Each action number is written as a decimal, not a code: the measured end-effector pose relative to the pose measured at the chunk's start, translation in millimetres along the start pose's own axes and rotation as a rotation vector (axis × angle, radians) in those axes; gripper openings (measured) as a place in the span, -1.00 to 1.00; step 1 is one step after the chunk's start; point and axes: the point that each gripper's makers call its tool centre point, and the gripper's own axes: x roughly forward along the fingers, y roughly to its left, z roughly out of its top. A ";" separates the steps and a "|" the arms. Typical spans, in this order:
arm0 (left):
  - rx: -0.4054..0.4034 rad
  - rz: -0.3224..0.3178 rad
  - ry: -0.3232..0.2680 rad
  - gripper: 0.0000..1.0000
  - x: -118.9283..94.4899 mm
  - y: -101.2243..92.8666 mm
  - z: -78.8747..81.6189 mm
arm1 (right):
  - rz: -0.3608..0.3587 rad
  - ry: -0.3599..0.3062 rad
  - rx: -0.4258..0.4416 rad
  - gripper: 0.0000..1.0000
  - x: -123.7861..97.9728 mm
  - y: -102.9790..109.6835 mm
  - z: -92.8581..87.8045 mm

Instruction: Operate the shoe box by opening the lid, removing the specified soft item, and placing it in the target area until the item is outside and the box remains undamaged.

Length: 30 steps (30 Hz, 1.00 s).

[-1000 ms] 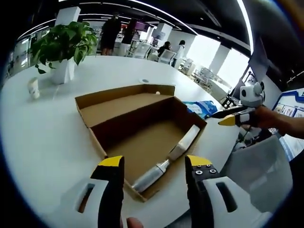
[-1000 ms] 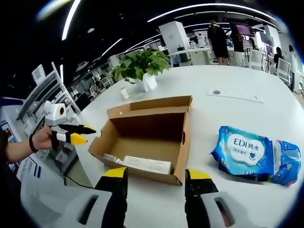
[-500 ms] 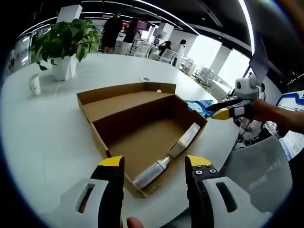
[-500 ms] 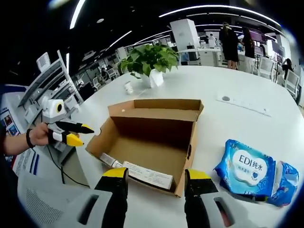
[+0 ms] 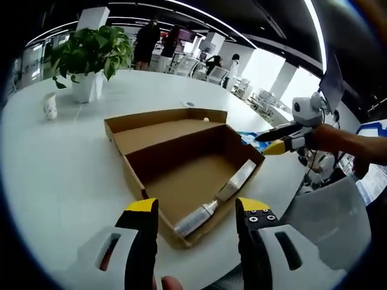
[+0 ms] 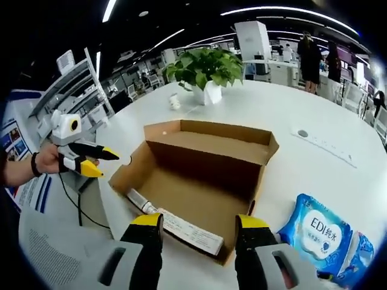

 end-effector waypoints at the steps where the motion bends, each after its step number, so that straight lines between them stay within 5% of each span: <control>1: 0.000 0.000 -0.001 0.05 -0.3 -0.4 0.2 | 0.003 0.006 -0.015 -0.09 1.8 -0.1 0.0; 5: 0.013 -0.003 0.004 0.05 -1.5 -4.7 -1.3 | 0.011 0.081 -0.170 -0.10 10.4 -1.7 -3.7; 23: -0.013 -0.001 0.015 0.04 -8.9 -9.8 -23.3 | 0.150 0.251 -0.358 -0.03 31.7 11.5 -16.4; 30: -0.026 0.007 0.009 0.04 -12.1 -6.5 -27.6 | 0.207 0.341 -0.504 -0.02 39.0 15.6 -24.3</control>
